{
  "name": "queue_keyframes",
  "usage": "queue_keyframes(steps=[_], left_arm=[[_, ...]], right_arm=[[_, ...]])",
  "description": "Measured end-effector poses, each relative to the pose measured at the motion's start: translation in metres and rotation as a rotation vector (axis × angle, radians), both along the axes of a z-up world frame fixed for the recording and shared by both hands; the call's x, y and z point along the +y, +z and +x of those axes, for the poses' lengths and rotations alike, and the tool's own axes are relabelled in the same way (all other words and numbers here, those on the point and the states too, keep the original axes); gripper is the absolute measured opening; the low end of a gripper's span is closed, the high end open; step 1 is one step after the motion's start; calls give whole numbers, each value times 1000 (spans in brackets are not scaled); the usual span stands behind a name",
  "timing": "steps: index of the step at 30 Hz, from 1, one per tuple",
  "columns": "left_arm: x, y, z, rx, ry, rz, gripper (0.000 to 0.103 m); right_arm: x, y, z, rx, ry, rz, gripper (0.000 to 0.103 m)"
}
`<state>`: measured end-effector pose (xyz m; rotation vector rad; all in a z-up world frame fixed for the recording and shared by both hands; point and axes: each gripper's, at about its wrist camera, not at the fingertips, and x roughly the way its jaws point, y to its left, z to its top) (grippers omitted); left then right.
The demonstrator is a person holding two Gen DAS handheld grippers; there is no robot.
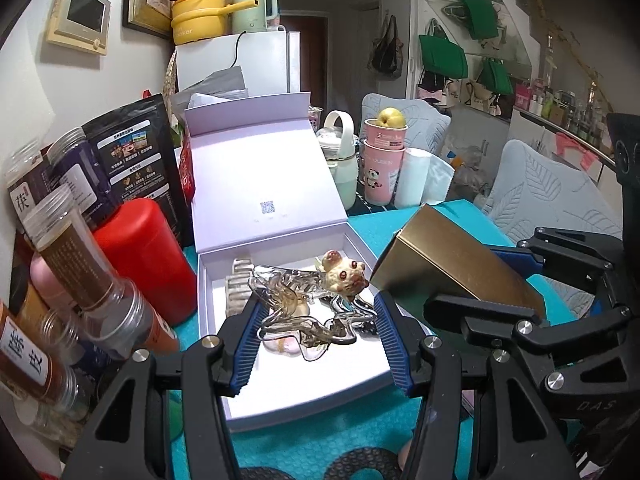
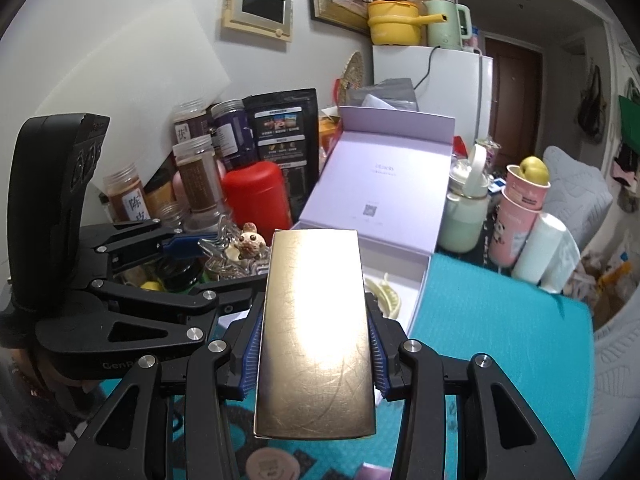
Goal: Organize rigid objects
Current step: 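Carry the bear hair clip and gold box over the lavender box with both grippers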
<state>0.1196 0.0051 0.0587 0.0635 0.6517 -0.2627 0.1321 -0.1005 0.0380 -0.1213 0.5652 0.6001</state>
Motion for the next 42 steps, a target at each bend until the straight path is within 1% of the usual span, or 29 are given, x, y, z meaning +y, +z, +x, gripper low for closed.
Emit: queue_keyframes(steps=[5, 9, 18, 24, 31, 36, 42], left_arm=[[3, -7, 18, 12, 7, 4, 54], [7, -18, 30, 41, 17, 4, 54], [13, -40, 46, 92, 17, -8, 54], [15, -55, 52, 121, 28, 9, 54], [20, -71, 55, 162, 37, 3, 54], [22, -80, 56, 190, 47, 8, 54], [26, -91, 61, 223, 65, 17, 54]], right_arm=[[5, -7, 19, 3, 0, -9, 44], [9, -18, 35, 32, 6, -10, 44], [13, -44, 56, 86, 17, 1, 44], [18, -60, 64, 104, 23, -12, 44], [21, -75, 70, 143, 29, -20, 44], [27, -85, 70, 145, 24, -48, 44], [30, -87, 73, 137, 21, -58, 44]])
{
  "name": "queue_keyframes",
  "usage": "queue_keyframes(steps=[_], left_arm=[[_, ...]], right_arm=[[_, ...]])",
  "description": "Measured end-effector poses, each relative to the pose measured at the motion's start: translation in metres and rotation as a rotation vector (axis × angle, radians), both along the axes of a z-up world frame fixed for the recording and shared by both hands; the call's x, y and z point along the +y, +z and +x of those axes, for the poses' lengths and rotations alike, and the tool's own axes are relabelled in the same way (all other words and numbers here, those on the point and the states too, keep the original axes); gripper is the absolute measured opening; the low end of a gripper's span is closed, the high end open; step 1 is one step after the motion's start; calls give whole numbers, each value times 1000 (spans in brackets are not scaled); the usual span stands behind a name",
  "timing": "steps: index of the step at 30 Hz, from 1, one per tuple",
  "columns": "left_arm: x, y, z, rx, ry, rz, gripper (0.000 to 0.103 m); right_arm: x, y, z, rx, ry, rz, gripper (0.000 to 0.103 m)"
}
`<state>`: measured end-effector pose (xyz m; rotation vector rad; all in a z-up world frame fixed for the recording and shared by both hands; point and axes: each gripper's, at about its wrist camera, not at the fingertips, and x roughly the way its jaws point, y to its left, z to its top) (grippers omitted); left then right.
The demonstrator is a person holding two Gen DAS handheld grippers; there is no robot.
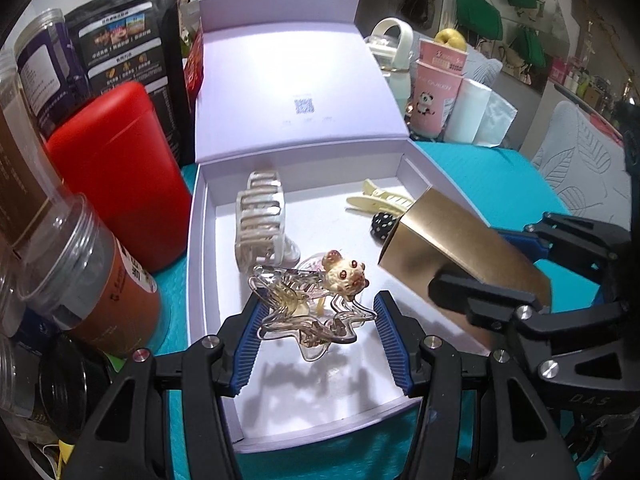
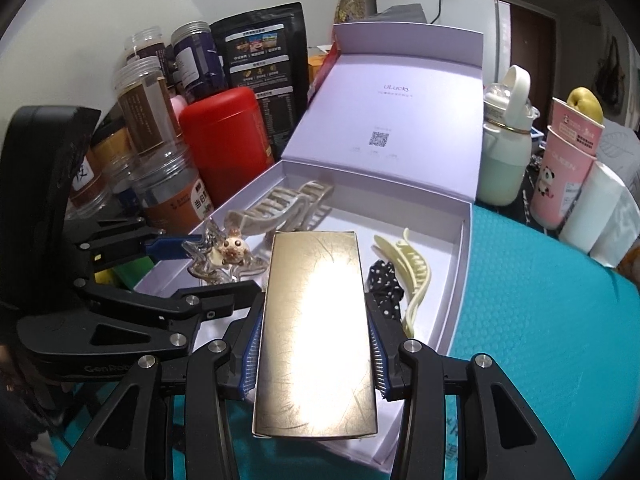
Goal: Organize rigid objects
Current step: 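Carry the bear hair clip and gold box over the lavender box with both grippers, then lower into the box and open the left gripper while the right gripper releases the gold box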
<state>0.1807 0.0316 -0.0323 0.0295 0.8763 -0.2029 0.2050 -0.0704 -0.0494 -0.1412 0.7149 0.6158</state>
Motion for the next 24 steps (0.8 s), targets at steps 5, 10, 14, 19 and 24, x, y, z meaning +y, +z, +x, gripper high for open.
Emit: queue_keyframes(steps=[5, 10, 14, 19, 24], left_arm=[[3, -9, 9, 35, 14, 5, 54], [8, -17, 18, 75, 40, -11, 54], [10, -20, 23, 86, 48, -12, 54], [10, -20, 29, 82, 64, -9, 54], [6, -22, 35, 77, 62, 22, 54]], right_arm=[[5, 0, 7, 0, -8, -14, 44], [10, -5, 20, 43, -23, -12, 44], [11, -7, 27, 61, -28, -3, 44], [14, -10, 32, 69, -20, 5, 44], [15, -11, 37, 50, -49, -21, 44]])
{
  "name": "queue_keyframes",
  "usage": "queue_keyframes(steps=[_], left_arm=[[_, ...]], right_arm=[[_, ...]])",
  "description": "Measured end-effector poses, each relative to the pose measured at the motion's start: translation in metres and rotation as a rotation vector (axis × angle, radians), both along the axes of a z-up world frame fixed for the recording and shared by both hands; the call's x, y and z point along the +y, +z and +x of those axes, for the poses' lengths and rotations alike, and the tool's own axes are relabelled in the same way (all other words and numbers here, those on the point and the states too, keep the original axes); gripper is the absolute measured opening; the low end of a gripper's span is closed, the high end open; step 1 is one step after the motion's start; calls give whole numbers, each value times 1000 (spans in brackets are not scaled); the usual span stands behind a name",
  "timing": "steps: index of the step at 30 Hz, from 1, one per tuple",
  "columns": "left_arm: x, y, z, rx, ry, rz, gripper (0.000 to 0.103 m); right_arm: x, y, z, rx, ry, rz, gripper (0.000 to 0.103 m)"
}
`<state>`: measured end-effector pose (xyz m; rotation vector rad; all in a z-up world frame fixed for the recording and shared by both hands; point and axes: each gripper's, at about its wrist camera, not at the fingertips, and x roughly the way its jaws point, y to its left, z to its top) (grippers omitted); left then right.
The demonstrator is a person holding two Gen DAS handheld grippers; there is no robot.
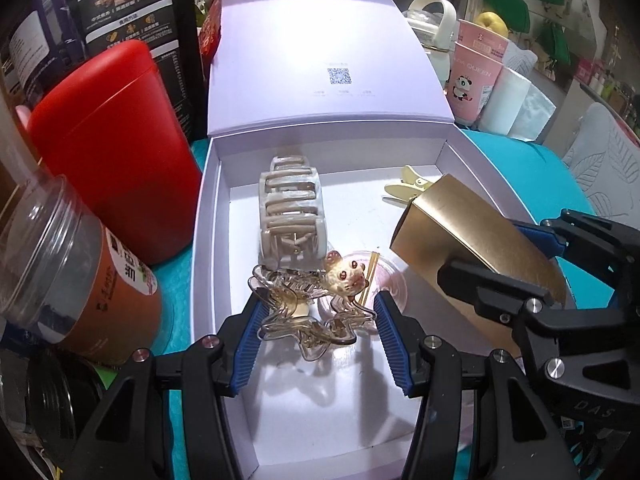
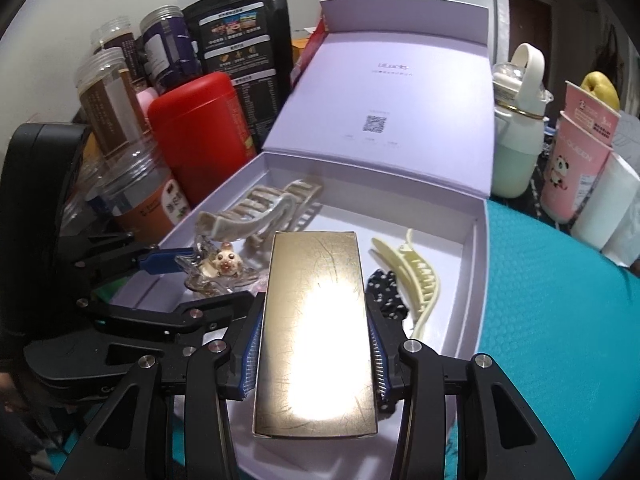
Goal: Organize rigid objects
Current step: 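Lower into the box and open the left gripper while the right gripper releases the gold box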
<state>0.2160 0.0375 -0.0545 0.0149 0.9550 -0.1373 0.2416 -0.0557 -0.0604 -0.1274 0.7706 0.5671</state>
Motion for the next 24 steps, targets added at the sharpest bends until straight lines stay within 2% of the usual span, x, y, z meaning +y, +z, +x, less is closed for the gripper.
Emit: queue_keyframes(steps=[9, 24], left_arm=[[-4, -3, 17, 23, -18, 49, 54], [-13, -8, 35, 68, -47, 72, 54]], right_arm=[[-2, -12, 14, 43, -32, -29, 44], [-2, -15, 23, 78, -37, -68, 45]])
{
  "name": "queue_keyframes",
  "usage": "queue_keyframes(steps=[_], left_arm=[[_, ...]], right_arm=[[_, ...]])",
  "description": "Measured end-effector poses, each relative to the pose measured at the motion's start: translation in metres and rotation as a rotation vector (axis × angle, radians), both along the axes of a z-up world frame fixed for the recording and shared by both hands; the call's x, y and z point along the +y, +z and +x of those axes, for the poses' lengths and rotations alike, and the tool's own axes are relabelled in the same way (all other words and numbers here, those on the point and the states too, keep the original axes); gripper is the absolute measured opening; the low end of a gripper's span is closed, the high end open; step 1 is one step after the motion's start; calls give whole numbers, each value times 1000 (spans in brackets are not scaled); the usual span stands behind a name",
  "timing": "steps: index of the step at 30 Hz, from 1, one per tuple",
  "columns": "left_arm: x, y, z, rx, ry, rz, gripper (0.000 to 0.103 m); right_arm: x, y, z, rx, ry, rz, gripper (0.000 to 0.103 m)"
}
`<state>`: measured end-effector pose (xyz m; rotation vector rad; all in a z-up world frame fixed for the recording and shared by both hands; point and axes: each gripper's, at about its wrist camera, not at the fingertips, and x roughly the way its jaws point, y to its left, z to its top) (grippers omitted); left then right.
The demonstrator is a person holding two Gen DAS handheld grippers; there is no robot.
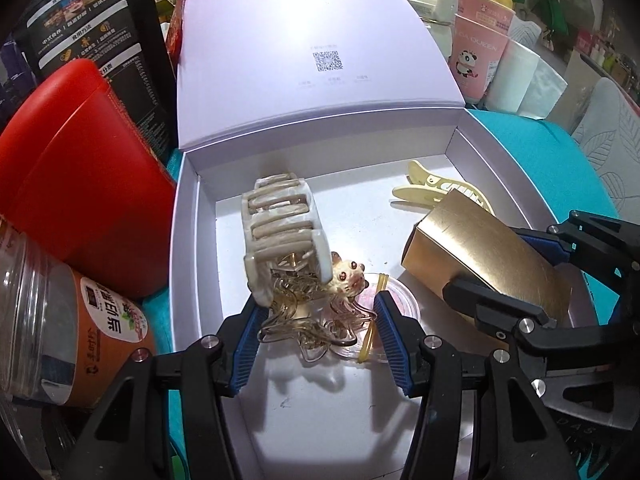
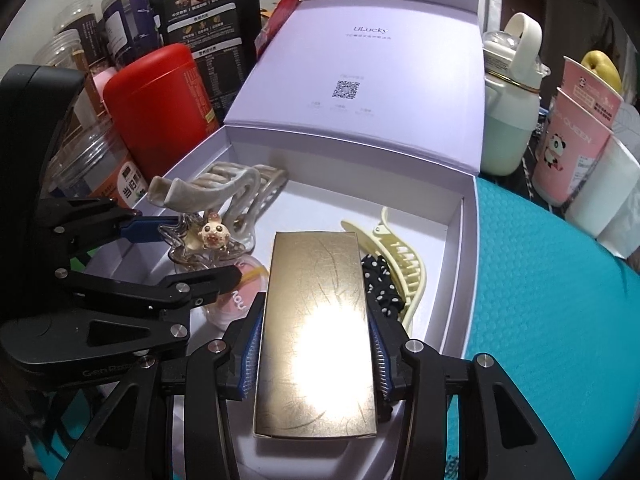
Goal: Organize rigid objects
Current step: 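Lower into the box and open the left gripper while the right gripper releases the gold box, then withdraw both grippers from the box toward the pink compact and purple palette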
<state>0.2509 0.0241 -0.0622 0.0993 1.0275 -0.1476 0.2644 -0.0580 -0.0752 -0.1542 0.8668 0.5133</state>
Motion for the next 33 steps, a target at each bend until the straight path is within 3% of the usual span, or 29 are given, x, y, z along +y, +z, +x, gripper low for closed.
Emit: queue_keyframes(steps=[11, 19, 24, 33], left_arm=[[3, 1, -10, -19, 34, 1, 54], [0, -1, -9, 28, 47, 1, 55], [-1, 5, -14, 6, 51, 8, 72], [-1, 20, -25, -38, 62, 10, 74]], right_arm=[[-6, 7, -7, -18, -16, 19, 53], [-15, 20, -16, -40, -38, 19, 55], [-23, 30, -24, -65, -56, 14, 55], [-34, 39, -36, -83, -80, 19, 55]])
